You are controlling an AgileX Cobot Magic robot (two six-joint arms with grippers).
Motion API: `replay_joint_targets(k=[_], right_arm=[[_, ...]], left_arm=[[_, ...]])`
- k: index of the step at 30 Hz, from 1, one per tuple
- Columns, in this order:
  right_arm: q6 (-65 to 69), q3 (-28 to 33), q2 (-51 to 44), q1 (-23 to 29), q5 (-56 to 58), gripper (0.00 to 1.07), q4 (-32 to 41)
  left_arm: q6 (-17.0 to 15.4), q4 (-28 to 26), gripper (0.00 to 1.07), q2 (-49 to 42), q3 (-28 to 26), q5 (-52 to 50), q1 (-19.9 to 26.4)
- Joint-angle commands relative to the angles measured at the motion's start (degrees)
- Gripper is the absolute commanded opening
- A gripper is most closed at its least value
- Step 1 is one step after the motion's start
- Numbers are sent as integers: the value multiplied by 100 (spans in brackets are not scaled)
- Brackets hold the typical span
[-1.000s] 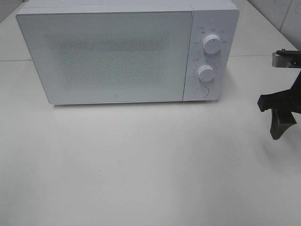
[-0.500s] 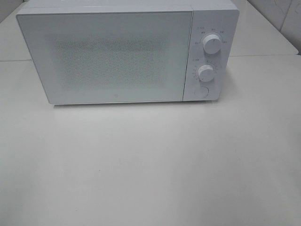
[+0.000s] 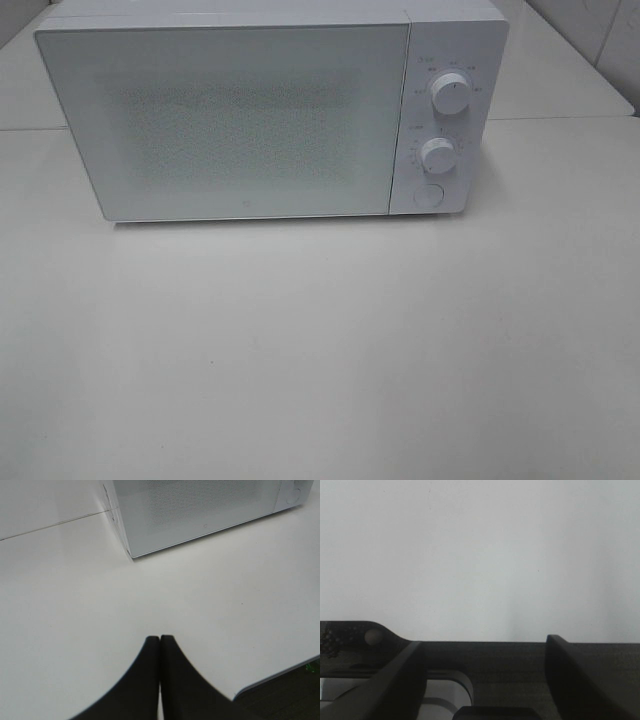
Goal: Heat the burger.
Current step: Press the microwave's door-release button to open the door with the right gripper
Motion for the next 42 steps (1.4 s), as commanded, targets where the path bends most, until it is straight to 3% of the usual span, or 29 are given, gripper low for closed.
replay_joint_targets(k=[1, 19, 42], right_arm=[[-315, 206, -710, 17, -183, 64, 92], [-905, 407, -3598, 17, -579, 62, 430], [-859, 407, -3564, 17, -596, 61, 441]], left_arm=[[-29, 0, 0, -109, 11, -74, 6], [-29, 0, 0, -109, 11, -74, 6], [-34, 0, 0, -109, 11, -74, 6]])
